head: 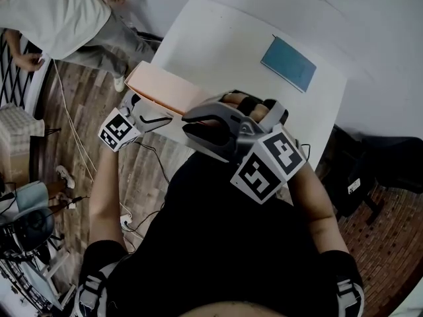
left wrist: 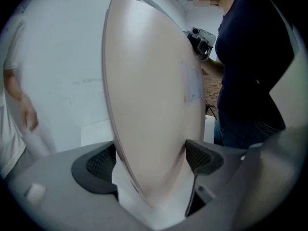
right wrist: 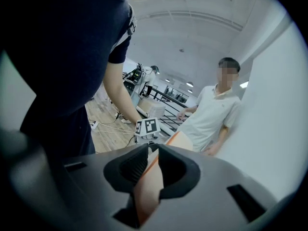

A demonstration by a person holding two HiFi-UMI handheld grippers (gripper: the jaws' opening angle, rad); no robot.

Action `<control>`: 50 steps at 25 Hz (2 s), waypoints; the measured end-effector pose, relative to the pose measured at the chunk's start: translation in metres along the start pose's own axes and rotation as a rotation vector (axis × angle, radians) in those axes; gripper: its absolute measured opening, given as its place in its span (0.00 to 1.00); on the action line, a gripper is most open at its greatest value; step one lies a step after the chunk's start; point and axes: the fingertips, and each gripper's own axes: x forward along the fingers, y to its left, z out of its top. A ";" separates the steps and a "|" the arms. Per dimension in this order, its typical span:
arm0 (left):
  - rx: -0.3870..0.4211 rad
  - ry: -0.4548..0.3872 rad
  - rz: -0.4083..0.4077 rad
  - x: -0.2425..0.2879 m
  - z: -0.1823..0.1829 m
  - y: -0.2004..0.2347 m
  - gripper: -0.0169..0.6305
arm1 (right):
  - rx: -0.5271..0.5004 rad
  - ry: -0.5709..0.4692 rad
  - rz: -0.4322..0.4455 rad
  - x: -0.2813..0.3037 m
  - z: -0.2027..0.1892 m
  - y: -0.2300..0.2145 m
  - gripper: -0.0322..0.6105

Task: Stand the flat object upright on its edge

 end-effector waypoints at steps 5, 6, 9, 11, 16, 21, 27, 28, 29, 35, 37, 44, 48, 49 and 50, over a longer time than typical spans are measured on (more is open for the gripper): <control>-0.047 -0.076 0.067 0.004 0.006 -0.008 0.74 | -0.023 0.120 -0.021 0.003 -0.027 0.002 0.44; -0.051 -0.085 0.082 0.005 0.007 -0.010 0.74 | -0.006 0.147 -0.032 0.003 -0.034 0.000 0.48; -0.050 -0.103 0.120 0.009 0.008 -0.015 0.74 | 0.049 0.176 -0.067 -0.001 -0.045 -0.006 0.52; -0.050 -0.113 0.144 0.011 0.009 -0.019 0.74 | 0.096 0.181 -0.090 -0.005 -0.049 -0.011 0.52; -0.070 -0.143 0.222 0.013 0.014 -0.024 0.74 | 0.259 0.262 -0.210 -0.012 -0.070 -0.031 0.57; -0.046 -0.150 0.271 0.016 0.016 -0.026 0.74 | 0.365 0.356 -0.127 -0.012 -0.087 -0.031 0.59; -0.033 -0.151 0.321 0.021 0.020 -0.021 0.74 | 0.395 0.377 0.021 -0.013 -0.095 -0.033 0.58; -0.032 -0.147 0.339 0.022 0.020 -0.018 0.74 | 0.391 0.363 0.027 -0.014 -0.093 -0.036 0.57; -0.033 -0.142 0.362 0.023 0.019 -0.015 0.74 | 0.372 0.356 0.029 -0.013 -0.091 -0.039 0.56; -0.067 -0.089 0.534 0.017 0.009 0.011 0.74 | 0.143 0.372 0.026 0.005 -0.085 -0.050 0.55; -0.084 -0.084 0.570 0.016 0.007 0.015 0.74 | 0.098 0.355 0.036 0.009 -0.086 -0.052 0.55; -0.156 -0.057 0.653 0.018 0.005 0.025 0.73 | 0.029 0.308 0.084 0.014 -0.094 -0.068 0.55; -0.181 -0.060 0.665 0.020 0.007 0.028 0.72 | 0.029 0.308 0.118 0.015 -0.099 -0.074 0.56; -0.184 -0.061 0.667 0.020 0.007 0.027 0.72 | 0.033 0.305 0.115 0.015 -0.100 -0.075 0.56; -0.187 -0.061 0.669 0.020 0.006 0.027 0.72 | 0.048 0.295 0.103 0.014 -0.101 -0.076 0.57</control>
